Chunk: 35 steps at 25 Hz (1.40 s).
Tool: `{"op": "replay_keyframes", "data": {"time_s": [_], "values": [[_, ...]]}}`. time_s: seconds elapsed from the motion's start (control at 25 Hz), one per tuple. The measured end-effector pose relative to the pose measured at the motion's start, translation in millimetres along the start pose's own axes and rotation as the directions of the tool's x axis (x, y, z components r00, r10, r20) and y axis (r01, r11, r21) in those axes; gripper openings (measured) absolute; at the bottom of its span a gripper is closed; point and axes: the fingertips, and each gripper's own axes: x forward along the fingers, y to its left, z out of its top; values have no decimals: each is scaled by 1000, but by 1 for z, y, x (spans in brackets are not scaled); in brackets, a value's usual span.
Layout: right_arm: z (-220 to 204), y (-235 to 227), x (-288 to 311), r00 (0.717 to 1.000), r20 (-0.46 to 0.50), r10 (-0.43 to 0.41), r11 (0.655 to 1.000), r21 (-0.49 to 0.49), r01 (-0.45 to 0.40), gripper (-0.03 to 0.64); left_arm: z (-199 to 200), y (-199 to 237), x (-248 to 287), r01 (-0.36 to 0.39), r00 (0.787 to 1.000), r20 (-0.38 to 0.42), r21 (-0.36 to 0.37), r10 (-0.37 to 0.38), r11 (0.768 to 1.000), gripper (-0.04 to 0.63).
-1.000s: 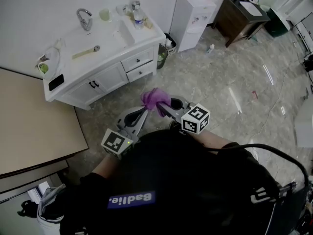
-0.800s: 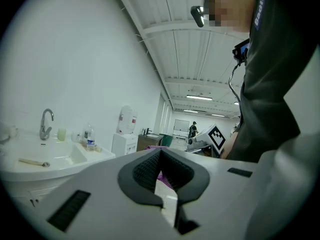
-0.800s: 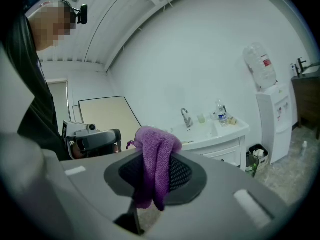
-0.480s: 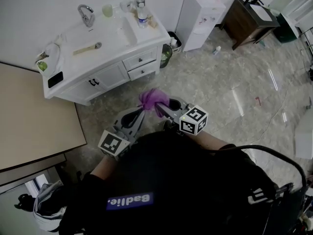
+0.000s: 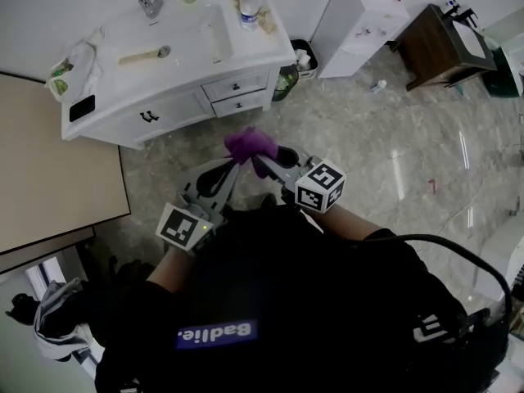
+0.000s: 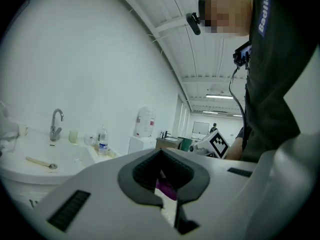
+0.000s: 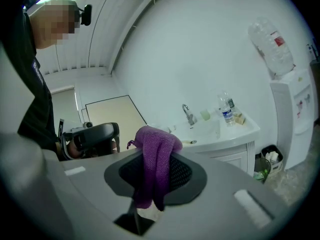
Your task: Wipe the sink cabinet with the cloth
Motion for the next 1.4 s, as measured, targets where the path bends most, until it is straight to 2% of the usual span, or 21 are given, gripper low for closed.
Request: {"op": "replay_keyframes", "data": {"time_s": [0.12, 0.32, 0.56, 0.8, 1.4], "values": [[-5, -8, 8, 1000, -24, 9, 1000, 9, -9, 77, -2, 9, 4, 6, 1000, -8, 0, -6, 1000, 5], [-10, -33, 42, 999, -35, -41, 999, 1, 41, 77, -11, 50, 5, 18, 1000, -26, -2, -18, 1000, 5], [-25, -60, 108, 997, 1, -73, 996, 52, 73, 77, -29, 112, 16, 56, 998, -37, -32, -57, 998, 5], [-52, -101, 153, 995, 59, -79, 995, 62, 75, 77, -58, 157, 35, 61, 998, -27, 7, -60, 998, 5], [-139, -217, 187, 995, 50, -90, 993, 75, 86, 77, -143, 187, 88, -78, 996, 49, 22, 77, 997, 5]]}}
